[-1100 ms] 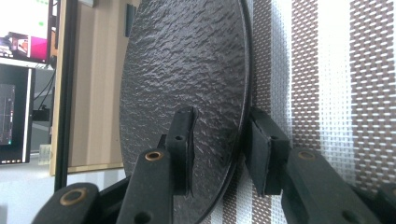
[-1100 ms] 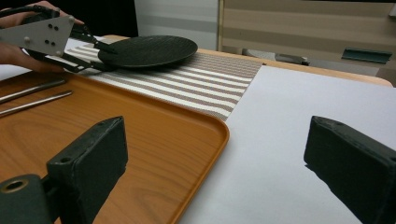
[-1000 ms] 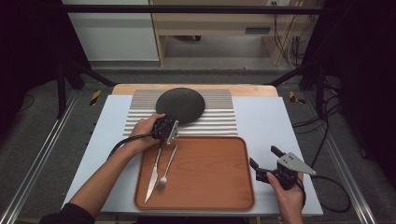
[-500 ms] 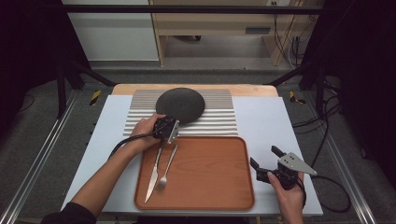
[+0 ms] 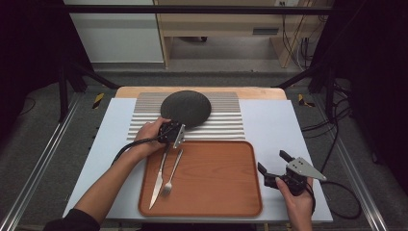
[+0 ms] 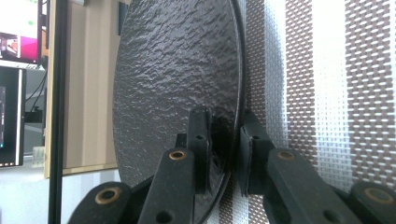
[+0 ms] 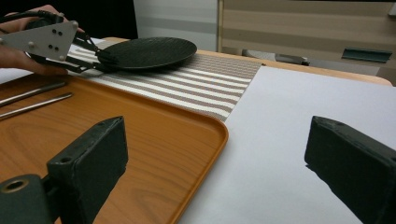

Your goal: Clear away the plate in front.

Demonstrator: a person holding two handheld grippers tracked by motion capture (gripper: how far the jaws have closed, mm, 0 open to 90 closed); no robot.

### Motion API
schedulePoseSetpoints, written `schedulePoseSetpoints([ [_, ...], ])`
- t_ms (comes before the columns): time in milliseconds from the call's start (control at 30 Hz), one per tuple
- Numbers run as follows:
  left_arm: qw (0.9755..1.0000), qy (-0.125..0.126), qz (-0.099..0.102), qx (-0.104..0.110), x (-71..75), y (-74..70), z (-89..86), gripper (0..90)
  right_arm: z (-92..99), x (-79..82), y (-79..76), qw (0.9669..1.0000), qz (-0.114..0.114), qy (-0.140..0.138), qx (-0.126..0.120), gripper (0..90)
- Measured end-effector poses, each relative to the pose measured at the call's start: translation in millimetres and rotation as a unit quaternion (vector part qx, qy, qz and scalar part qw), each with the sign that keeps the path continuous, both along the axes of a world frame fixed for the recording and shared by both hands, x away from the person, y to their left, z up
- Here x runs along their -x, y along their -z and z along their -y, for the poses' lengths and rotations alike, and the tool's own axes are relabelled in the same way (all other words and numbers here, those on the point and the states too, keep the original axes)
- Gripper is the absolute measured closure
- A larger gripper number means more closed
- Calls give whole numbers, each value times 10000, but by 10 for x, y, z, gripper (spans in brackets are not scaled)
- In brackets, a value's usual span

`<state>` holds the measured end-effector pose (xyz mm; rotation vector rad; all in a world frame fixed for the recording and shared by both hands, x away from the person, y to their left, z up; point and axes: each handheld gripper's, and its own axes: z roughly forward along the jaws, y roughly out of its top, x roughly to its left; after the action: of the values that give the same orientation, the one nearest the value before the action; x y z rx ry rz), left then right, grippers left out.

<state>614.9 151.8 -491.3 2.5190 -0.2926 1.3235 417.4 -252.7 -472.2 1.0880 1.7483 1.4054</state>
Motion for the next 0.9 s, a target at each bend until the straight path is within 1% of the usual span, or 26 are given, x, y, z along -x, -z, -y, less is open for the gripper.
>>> schedulePoseSetpoints([
  [67, 10000, -6, -8, 14, 0, -2, -1, 779, -4, -2, 1, 10000, 0, -8, 9, 60],
  [300, 10000, -27, 10, -67, 7, -10, 14, 781, 11, 0, -1, 10000, -12, 15, -7, 60],
  [500, 10000, -30, 15, -77, 12, -10, 28, 785, -8, -2, 5, 10000, -30, -6, 12, 60],
  [567, 9999, -46, 65, -143, 22, -21, 41, 789, -10, -4, 5, 10000, -22, -11, 24, 60],
  [667, 9999, -65, 126, -94, 32, -28, 59, 799, -8, -5, 8, 10000, -44, 4, 14, 60],
  [700, 9997, -70, 169, -136, 39, -31, 67, 803, -7, -7, 10, 10000, -49, 11, 9, 60],
  [800, 9995, -94, 266, -150, 58, -37, 91, 818, -4, -6, 9, 10000, -43, 13, 22, 60],
  [833, 9995, -110, 289, -118, 61, -42, 96, 822, -4, -6, 9, 10000, -43, 14, 22, 61],
  [900, 9990, -100, 412, -113, 72, -63, 108, 838, -1, -6, 11, 10000, -49, 17, 24, 62],
])
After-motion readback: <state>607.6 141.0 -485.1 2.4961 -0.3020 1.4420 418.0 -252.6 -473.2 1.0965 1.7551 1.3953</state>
